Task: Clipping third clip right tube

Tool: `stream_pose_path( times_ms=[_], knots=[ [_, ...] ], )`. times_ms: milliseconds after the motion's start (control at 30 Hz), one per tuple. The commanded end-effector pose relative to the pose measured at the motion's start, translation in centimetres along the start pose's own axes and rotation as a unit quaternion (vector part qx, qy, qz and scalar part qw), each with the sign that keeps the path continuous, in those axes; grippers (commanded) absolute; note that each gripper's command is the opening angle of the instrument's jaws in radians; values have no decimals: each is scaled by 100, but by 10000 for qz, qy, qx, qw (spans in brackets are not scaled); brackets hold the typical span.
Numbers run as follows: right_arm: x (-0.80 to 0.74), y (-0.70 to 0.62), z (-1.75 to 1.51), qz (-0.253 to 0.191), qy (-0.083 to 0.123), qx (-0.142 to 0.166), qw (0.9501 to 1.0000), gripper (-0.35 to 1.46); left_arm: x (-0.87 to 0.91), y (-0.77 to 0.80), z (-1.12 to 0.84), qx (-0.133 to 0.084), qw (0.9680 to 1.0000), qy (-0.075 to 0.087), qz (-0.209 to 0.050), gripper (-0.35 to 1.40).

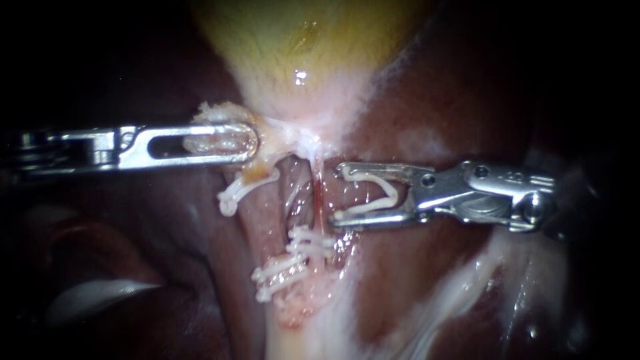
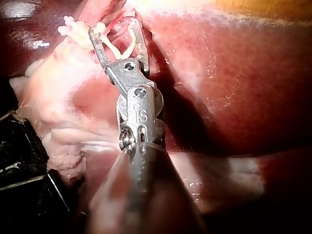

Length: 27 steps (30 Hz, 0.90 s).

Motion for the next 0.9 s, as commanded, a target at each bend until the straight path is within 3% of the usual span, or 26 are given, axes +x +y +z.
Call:
stream_pose_path(
  times_ms=[33, 333, 700, 900],
  knots=[
    [-1, 2, 5, 19, -3, -2, 10000, 50, 0, -1, -1, 11, 10000, 13, 3, -35],
    [-11, 14, 22, 224, -9, -50, 9997, 50, 1, -1, 0, 21, 10000, 21, 6, -35],
    [-17, 19, 43, 525, -1, 191, 9984, 49, 2, -1, 1, 18, 10000, 17, 9, -35],
    [-13, 19, 52, 828, 338, 490, 9948, 49, 2, -1, 1, 18, 10000, 17, 9, -35]
  ],
)
